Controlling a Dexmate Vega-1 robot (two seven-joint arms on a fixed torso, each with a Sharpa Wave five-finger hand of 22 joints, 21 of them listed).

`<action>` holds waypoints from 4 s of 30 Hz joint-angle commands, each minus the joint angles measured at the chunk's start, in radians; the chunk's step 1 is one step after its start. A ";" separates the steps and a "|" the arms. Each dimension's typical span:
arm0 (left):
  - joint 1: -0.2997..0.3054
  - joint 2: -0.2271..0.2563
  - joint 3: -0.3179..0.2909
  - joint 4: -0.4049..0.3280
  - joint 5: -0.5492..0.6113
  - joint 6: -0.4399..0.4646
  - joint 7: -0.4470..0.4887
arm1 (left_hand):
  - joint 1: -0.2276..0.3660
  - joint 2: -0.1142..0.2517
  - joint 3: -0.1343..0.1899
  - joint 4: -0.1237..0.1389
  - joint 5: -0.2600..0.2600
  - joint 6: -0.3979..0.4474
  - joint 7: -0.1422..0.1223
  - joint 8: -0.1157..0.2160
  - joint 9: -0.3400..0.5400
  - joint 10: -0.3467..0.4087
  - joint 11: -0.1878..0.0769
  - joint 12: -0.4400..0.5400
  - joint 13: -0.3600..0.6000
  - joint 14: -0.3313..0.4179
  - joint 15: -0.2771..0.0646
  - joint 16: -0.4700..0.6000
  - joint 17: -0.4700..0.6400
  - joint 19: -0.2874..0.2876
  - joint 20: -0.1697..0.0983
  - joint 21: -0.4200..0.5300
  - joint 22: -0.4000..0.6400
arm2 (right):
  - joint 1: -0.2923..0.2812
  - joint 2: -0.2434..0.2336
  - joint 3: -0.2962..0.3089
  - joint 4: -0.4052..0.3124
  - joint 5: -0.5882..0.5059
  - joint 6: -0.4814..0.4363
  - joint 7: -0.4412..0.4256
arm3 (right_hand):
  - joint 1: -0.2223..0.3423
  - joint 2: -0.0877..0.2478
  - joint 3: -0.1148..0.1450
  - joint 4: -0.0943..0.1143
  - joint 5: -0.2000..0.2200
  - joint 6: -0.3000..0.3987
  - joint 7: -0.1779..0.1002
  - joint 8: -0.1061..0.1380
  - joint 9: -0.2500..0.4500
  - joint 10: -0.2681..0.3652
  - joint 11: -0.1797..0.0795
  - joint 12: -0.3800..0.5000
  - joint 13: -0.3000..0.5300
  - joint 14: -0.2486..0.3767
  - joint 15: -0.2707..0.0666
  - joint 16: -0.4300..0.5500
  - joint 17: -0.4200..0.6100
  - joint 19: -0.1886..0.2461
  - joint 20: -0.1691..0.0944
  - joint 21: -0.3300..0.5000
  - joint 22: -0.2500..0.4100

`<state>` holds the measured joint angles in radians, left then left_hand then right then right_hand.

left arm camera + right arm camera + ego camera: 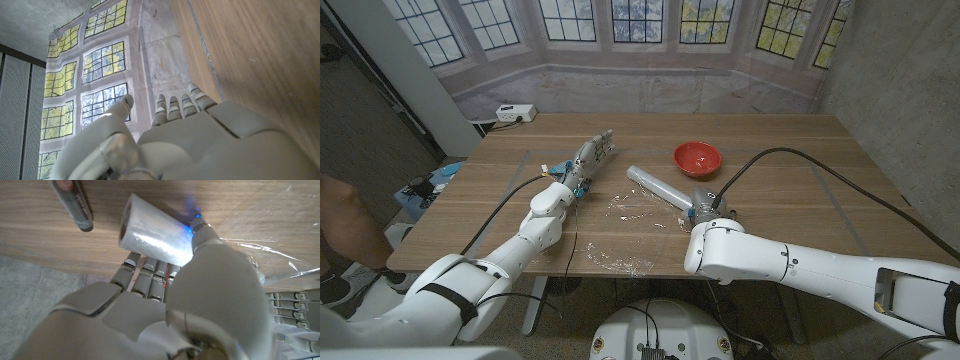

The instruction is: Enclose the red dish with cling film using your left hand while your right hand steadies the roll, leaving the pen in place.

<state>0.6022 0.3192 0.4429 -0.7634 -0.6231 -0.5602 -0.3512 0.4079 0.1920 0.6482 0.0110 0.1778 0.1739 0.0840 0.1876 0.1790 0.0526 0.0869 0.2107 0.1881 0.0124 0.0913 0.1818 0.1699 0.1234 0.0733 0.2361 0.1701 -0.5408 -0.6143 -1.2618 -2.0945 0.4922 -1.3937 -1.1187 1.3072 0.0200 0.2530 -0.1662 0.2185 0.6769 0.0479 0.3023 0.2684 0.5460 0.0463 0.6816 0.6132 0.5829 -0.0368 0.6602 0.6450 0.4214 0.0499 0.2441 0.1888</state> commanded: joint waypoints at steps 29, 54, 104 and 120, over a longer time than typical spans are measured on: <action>-0.008 -0.015 0.000 0.018 0.002 -0.003 0.004 | 0.017 0.000 0.002 -0.009 0.007 0.014 0.003 0.003 0.005 0.016 0.007 0.003 0.005 0.007 0.011 0.002 0.002 0.019 0.003 -0.007 0.004 | -0.125 0.027 0.041 0.041 -0.251 -0.002 0.002 | 0.120 0.051 0.016 0.002 -0.016 0.225 -0.111 0.089 0.028 0.146 -0.108 0.145 0.064 0.239 -0.164 -0.009 0.030 0.254 -0.054 0.143 0.028; 0.027 0.007 0.003 -0.059 0.009 0.025 0.045 | 0.019 0.000 0.001 -0.010 0.007 0.016 0.005 0.002 0.005 0.014 0.008 0.002 0.006 0.008 0.016 0.002 0.002 0.022 0.005 -0.012 0.005 | -0.184 0.013 0.055 0.002 -0.461 -0.002 0.111 | 0.102 0.034 0.005 0.012 -0.018 0.278 -0.132 0.113 0.017 0.227 -0.167 0.165 0.040 0.318 -0.196 -0.063 0.027 0.287 -0.075 0.201 0.041; 0.036 0.026 0.005 -0.098 0.008 0.056 0.060 | 0.022 -0.001 -0.003 -0.010 0.007 0.014 0.005 -0.001 0.005 0.011 0.011 -0.001 0.006 0.005 0.016 0.001 0.003 0.022 0.005 -0.022 0.005 | -0.361 0.040 0.205 -0.040 -0.870 0.171 0.328 | 0.091 0.028 0.002 0.011 -0.019 0.321 -0.129 0.126 0.004 0.301 -0.176 0.150 -0.025 0.398 -0.200 -0.140 0.022 0.300 -0.094 0.274 0.053; 0.050 0.041 0.011 -0.135 0.015 0.082 0.073 | 0.023 0.000 -0.004 -0.010 0.007 0.015 0.007 -0.001 0.006 0.009 0.012 -0.002 0.006 0.003 0.018 0.000 0.003 0.021 0.006 -0.025 0.005 | -0.419 0.060 0.263 -0.030 -0.907 0.207 0.377 | 0.089 0.036 0.003 0.013 -0.020 0.326 -0.130 0.126 0.001 0.299 -0.180 0.148 -0.024 0.399 -0.202 -0.159 0.027 0.289 -0.100 0.288 0.055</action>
<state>0.6434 0.3531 0.4505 -0.8796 -0.6113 -0.4917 -0.2865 0.4162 0.1921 0.6482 0.0028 0.1778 0.1804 0.0873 0.1876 0.1789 0.0641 0.0967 0.2107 0.1934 0.0137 0.1005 0.1818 0.1696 0.1339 0.0768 0.2130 0.1701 -0.9230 -0.5665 -1.0359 -2.1316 -0.3896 -1.2100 -0.7726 1.3462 -0.0193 0.2497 -0.1623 0.1953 0.7831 0.1250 0.4203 0.2666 0.6413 0.0707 0.8298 0.5859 0.9093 -0.0597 0.5031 0.6665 0.7134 -0.0433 0.5220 0.2396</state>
